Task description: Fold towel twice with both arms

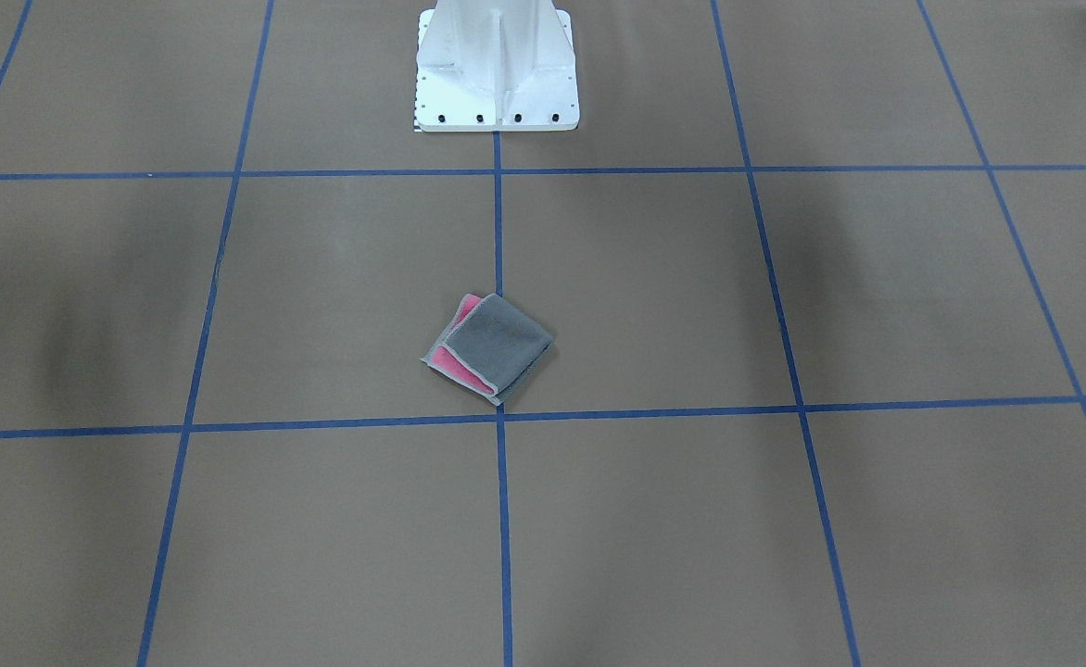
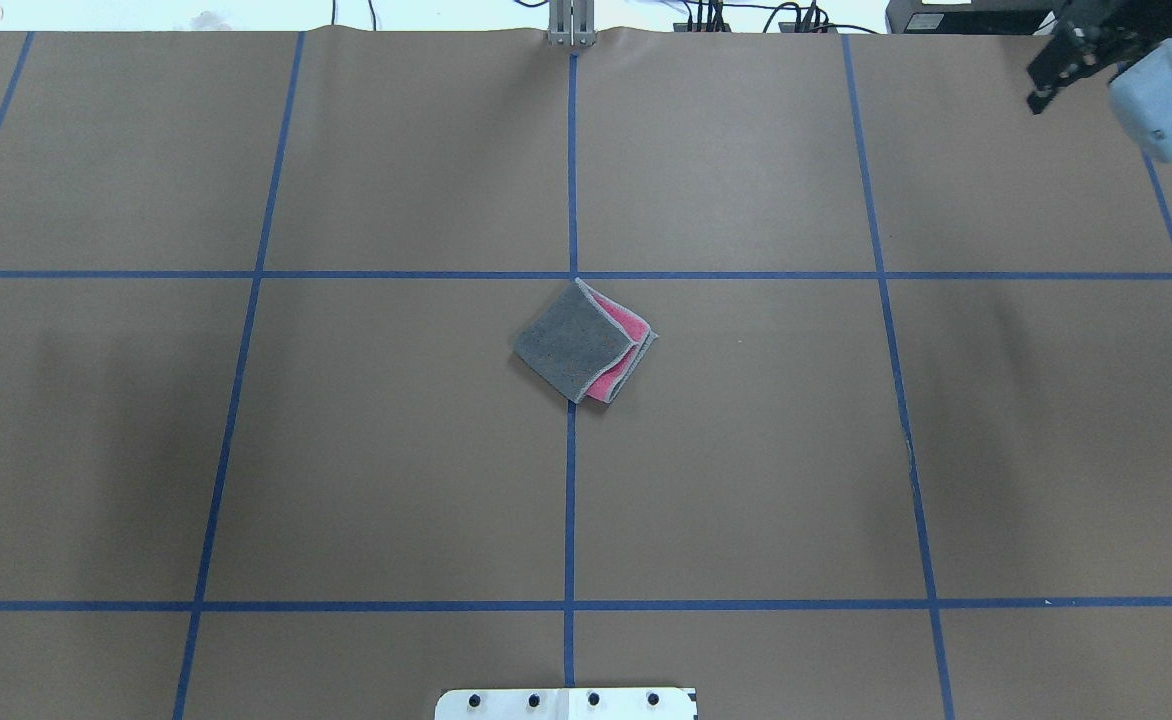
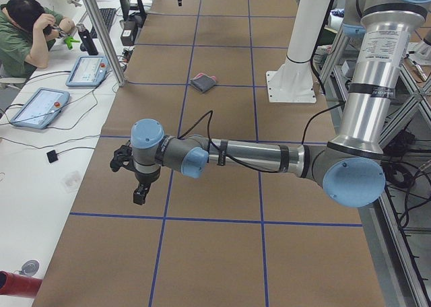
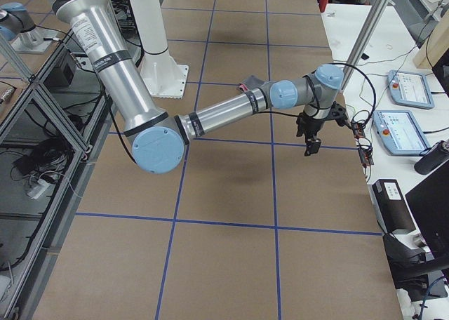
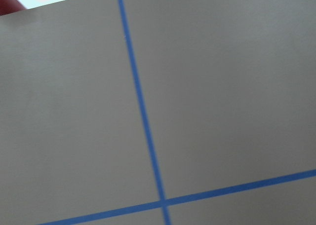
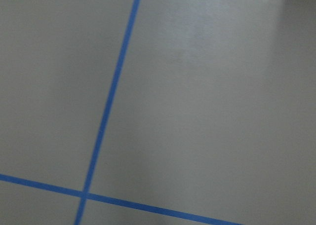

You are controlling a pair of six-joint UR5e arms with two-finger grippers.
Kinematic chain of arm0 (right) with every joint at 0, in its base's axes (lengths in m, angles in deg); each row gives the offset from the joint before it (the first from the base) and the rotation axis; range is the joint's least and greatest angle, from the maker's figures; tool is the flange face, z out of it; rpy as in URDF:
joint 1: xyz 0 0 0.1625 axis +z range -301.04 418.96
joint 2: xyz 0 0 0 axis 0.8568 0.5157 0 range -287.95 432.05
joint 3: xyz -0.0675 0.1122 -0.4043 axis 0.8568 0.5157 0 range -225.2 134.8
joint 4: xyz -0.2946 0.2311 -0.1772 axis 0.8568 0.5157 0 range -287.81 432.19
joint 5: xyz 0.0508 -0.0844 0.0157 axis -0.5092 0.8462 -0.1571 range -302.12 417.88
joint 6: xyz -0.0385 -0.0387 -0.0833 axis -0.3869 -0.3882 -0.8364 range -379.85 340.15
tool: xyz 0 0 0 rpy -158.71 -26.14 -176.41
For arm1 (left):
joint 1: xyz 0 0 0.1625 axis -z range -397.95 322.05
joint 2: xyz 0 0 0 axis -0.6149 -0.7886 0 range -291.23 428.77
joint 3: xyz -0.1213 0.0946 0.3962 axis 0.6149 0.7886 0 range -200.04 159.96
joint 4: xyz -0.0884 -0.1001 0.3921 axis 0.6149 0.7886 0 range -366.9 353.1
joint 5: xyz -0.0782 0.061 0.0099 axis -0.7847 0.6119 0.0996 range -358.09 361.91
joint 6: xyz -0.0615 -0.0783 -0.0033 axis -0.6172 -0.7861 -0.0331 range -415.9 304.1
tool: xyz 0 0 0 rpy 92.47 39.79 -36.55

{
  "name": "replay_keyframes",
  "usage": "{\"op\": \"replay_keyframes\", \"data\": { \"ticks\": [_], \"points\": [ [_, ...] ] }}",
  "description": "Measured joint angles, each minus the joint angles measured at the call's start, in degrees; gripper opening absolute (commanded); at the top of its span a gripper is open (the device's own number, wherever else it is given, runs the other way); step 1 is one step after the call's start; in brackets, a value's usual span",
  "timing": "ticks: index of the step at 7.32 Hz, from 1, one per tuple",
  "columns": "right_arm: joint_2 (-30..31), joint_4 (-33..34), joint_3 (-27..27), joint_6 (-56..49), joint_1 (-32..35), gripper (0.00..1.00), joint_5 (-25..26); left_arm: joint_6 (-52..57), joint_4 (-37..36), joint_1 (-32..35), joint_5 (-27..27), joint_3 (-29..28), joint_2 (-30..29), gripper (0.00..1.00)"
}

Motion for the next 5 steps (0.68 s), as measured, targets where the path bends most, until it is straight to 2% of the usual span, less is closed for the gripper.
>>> {"op": "replay_keyframes", "data": {
  "ticks": [2, 3, 5],
  "points": [
    [4.88, 0.01, -0.08, -1.53, 1.4, 0.99, 3.37, 2.51, -1.41, 1.01, -0.07, 5.11, 2.16, 1.0],
    [8.13, -2.04, -0.16, -1.66, 2.81, 0.99, 3.45, 4.64, -2.73, 1.06, -0.1, 5.92, 2.59, 1.0],
    [14.24, -5.61, -0.25, -2.1, 6.72, 0.99, -3.5, 8.16, -5.0, 0.95, -0.09, 5.29, 4.36, 1.0]
  ]
}}
